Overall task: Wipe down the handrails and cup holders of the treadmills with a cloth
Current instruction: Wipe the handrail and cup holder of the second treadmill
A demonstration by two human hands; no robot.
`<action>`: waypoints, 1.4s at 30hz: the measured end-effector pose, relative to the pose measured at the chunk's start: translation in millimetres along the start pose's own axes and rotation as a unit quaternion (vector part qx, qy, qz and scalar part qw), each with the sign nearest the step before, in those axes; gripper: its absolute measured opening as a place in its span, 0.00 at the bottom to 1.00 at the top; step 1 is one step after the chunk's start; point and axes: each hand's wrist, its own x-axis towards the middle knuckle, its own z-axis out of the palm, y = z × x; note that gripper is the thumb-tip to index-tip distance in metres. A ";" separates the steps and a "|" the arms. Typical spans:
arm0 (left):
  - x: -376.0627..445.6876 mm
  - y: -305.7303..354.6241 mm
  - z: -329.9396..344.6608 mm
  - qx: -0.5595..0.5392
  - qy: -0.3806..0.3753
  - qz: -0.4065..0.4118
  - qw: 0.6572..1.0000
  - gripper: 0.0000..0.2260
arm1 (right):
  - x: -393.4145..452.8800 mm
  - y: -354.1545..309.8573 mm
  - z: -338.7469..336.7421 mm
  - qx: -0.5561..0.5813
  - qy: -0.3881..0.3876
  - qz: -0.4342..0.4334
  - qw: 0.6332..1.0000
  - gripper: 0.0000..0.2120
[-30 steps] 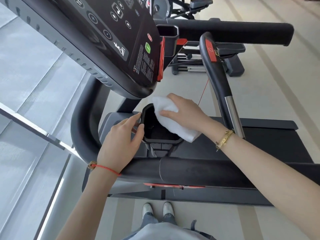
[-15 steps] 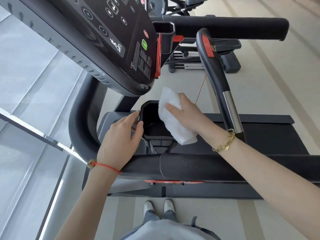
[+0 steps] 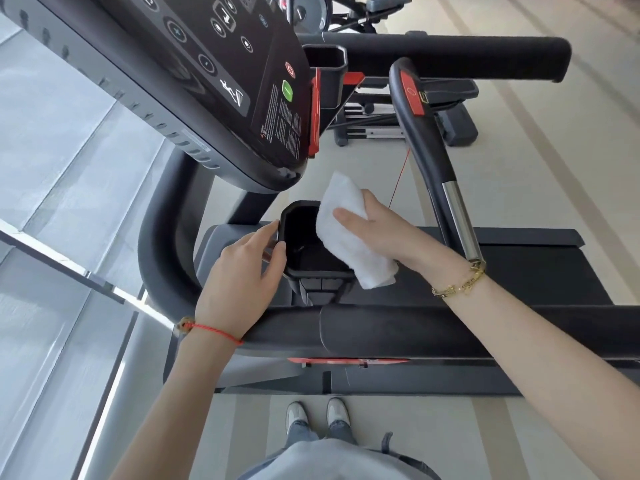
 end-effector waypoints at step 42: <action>-23.9 -17.6 -30.0 0.030 0.038 0.005 0.999 0.12 | -31.1 -45.9 98.1 -0.320 0.162 -0.096 0.929 0.24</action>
